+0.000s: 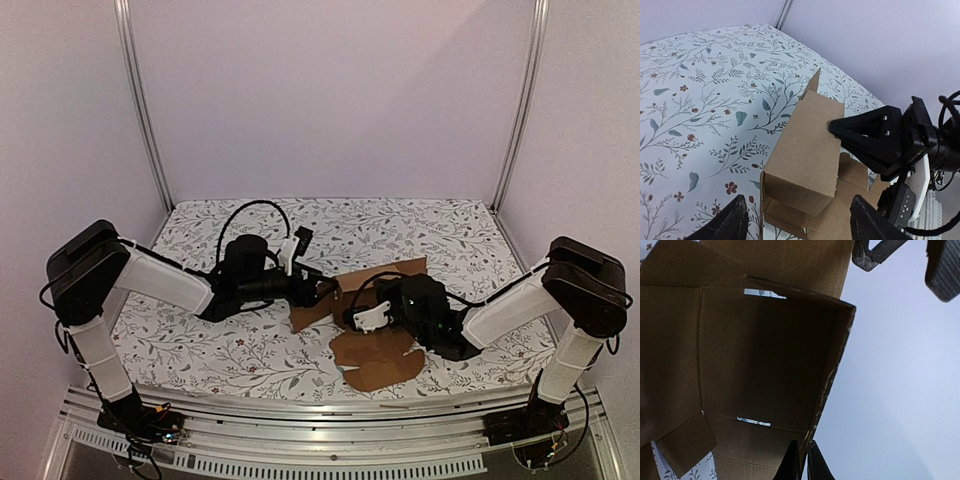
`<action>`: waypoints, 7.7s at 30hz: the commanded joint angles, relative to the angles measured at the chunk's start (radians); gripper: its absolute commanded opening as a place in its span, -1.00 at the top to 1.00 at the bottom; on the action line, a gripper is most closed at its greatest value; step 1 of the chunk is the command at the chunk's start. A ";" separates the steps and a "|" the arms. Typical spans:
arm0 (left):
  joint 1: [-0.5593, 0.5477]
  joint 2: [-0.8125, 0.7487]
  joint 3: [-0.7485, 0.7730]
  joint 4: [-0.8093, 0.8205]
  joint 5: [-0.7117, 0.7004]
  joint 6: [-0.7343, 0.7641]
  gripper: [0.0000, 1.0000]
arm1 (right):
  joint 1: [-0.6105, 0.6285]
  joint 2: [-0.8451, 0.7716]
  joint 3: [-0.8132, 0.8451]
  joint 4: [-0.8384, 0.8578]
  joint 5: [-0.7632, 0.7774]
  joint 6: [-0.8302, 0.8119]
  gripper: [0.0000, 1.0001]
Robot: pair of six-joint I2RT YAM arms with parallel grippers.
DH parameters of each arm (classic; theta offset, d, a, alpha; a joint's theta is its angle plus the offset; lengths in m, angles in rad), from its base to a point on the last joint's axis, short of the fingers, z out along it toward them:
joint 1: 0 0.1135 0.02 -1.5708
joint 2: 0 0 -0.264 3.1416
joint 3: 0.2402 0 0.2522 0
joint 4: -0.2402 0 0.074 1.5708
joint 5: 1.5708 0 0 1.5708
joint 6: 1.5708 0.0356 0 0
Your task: Fold the paper box
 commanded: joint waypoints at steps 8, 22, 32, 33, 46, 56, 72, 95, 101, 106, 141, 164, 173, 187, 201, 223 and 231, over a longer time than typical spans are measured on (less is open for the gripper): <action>-0.057 -0.009 0.058 -0.149 -0.120 0.035 -0.27 | 0.014 -0.039 -0.014 -0.042 0.019 0.034 0.83; -0.088 -0.104 0.152 -0.637 -0.253 0.026 0.13 | 0.014 -0.051 0.023 -0.094 0.027 0.077 0.82; -0.109 -0.052 0.217 -0.681 -0.215 0.150 1.00 | 0.018 -0.082 0.090 -0.266 0.049 0.116 0.78; -0.109 -0.051 0.221 -0.681 -0.227 0.174 1.00 | 0.017 -0.094 0.124 -0.367 0.046 0.127 0.73; -0.100 -0.028 0.240 -0.702 -0.399 0.530 1.00 | -0.109 -0.161 0.804 -1.832 -0.548 0.613 -0.40; -0.090 -0.032 0.190 -0.521 -0.409 0.592 1.00 | -0.354 0.116 1.149 -1.956 -0.892 0.716 -0.37; -0.081 0.022 0.234 -0.506 -0.352 0.490 0.90 | -0.432 0.421 1.301 -1.993 -1.027 0.827 -0.14; 0.170 -0.318 -0.066 -0.388 -0.262 0.187 -0.01 | -0.445 0.461 1.303 -1.983 -1.019 0.849 0.04; 0.189 -0.042 0.148 -0.483 -0.147 0.271 0.02 | -0.447 0.474 1.318 -1.983 -1.018 0.869 0.03; 0.158 0.071 0.236 -0.535 0.004 0.352 0.08 | -0.447 0.475 1.320 -1.984 -1.010 0.886 0.02; -0.048 0.241 0.371 -0.453 0.071 0.538 -0.14 | -0.448 0.491 1.297 -2.030 -1.009 0.893 0.02; -0.102 0.327 0.383 -0.226 -0.155 0.588 -0.06 | -0.513 0.621 1.533 -2.292 -1.246 0.906 0.03; -0.103 0.410 0.508 -0.301 -0.220 0.552 0.04 | -0.517 0.642 1.535 -2.334 -1.299 0.894 0.05; -0.115 0.410 0.450 -0.134 -0.378 0.459 0.57 | -0.549 0.677 1.569 -2.380 -1.432 0.926 0.01; -0.151 0.432 0.423 0.002 -0.427 0.434 0.65 | -0.548 0.693 1.540 -2.332 -1.495 1.049 0.00; -0.279 0.324 0.322 -0.062 -0.971 0.245 0.89 | -0.549 0.698 1.473 -2.238 -1.706 1.259 -0.03; -0.248 0.335 0.312 -0.029 -0.826 0.281 0.69 | -0.549 0.687 1.459 -2.212 -1.657 1.267 0.03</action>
